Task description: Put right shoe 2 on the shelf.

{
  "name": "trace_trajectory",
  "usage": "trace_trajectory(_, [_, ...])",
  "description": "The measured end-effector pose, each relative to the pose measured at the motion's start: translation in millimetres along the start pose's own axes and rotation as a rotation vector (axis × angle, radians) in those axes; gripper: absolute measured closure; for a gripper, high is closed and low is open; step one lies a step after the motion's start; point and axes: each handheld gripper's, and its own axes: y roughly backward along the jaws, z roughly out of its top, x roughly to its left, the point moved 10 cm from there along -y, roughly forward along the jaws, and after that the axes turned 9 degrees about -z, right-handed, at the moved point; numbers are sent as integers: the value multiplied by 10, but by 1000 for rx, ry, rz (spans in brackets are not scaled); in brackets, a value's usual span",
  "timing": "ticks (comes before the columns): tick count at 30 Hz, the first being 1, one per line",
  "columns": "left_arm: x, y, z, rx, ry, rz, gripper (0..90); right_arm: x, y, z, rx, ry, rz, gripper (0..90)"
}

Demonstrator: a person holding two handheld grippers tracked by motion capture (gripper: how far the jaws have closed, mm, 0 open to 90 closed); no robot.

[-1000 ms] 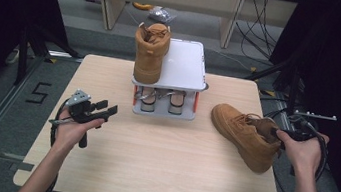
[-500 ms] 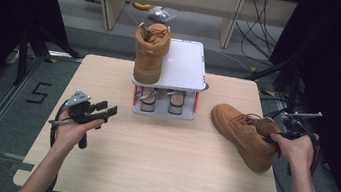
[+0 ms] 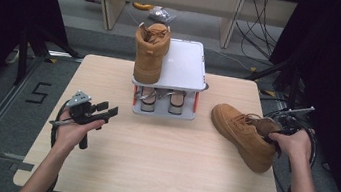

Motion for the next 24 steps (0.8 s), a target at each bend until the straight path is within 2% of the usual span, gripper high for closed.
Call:
trace_trajectory(1, [2, 0, -3, 1, 2, 0, 478, 14, 1, -12, 13, -1, -1, 647])
trace_trajectory(3, [9, 0, -9, 2, 11, -1, 479, -19, -6, -11, 10, 34, -15, 671])
trace_trajectory(6, [9, -7, -16, 3, 11, -3, 482, -61, -14, -14, 5, 67, -39, 754])
trace_trajectory(7, [3, -11, -29, 10, 15, -9, 484, -13, -5, -19, 18, 40, -20, 769])
trace_trajectory(8, [4, -13, -31, 12, 13, -8, 484, -30, 7, -29, 23, 80, -18, 775])
trace_trajectory(10, [5, -20, -32, 12, 11, -7, 484, 0, 25, -31, 34, 54, -4, 783])
trace_trajectory(12, [8, -23, -33, 12, 9, -6, 483, 48, 54, -65, 70, 26, 55, 783])
trace_trajectory(13, [12, -26, -36, 13, 8, -5, 482, 103, 71, -89, 97, -29, 73, 782])
trace_trajectory(14, [13, -28, -39, 14, 8, -5, 482, 127, 85, -107, 116, -46, 75, 782])
trace_trajectory(16, [12, -32, -46, 16, 10, -3, 482, 117, 87, -102, 100, -23, 75, 783])
trace_trajectory(17, [10, -32, -48, 16, 11, -4, 482, 163, 90, -94, 87, -77, 93, 784])
trace_trajectory(18, [9, -32, -46, 14, 11, -5, 482, 116, 89, -90, 69, -27, 90, 784])
trace_trajectory(19, [9, -29, -45, 14, 9, -6, 482, 169, 102, -85, 71, -84, 119, 783])
trace_trajectory(20, [12, -27, -42, 13, 9, -5, 482, 188, 113, -80, 74, -110, 130, 784])
trace_trajectory(22, [16, -24, -40, 12, 8, -4, 482, 187, 123, -78, 75, -114, 142, 784])
trace_trajectory(23, [23, -21, -40, 12, 10, -2, 482, 173, 139, -85, 94, -113, 143, 784])
trace_trajectory(24, [33, -15, -42, 12, 7, -1, 482, 153, 138, -62, 65, -115, 171, 787])
